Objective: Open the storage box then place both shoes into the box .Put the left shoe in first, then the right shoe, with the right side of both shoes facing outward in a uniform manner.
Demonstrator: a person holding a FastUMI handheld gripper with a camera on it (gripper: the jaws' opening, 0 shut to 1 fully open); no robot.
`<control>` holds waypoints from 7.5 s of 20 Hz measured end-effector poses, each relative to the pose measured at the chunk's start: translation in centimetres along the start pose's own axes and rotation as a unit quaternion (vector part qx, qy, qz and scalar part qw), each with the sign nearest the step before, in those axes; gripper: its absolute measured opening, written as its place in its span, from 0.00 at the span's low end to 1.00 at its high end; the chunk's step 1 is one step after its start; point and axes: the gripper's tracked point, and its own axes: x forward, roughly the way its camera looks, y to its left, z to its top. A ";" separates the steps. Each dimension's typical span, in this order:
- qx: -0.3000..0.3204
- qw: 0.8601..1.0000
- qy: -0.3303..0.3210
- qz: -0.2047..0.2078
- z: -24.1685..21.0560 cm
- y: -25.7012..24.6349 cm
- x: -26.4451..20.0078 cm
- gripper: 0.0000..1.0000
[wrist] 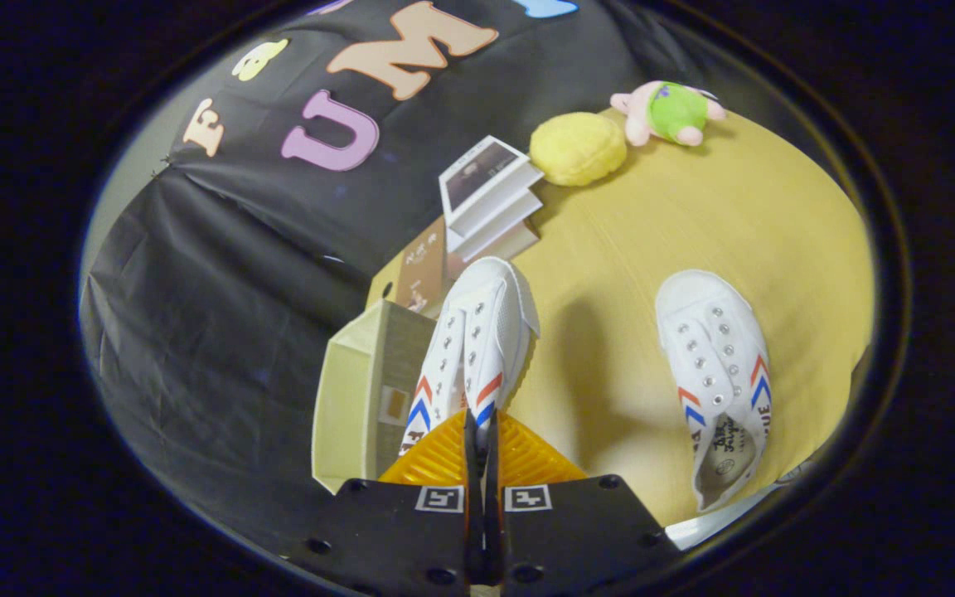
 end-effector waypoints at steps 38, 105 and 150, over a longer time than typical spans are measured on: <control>-0.149 0.976 0.145 -0.071 -13.3 14.1 15.1 0.09; -0.110 0.966 0.088 -0.219 -0.4 -23.7 -3.0 0.10; -0.054 0.998 0.022 -0.030 -2.0 11.0 4.6 0.74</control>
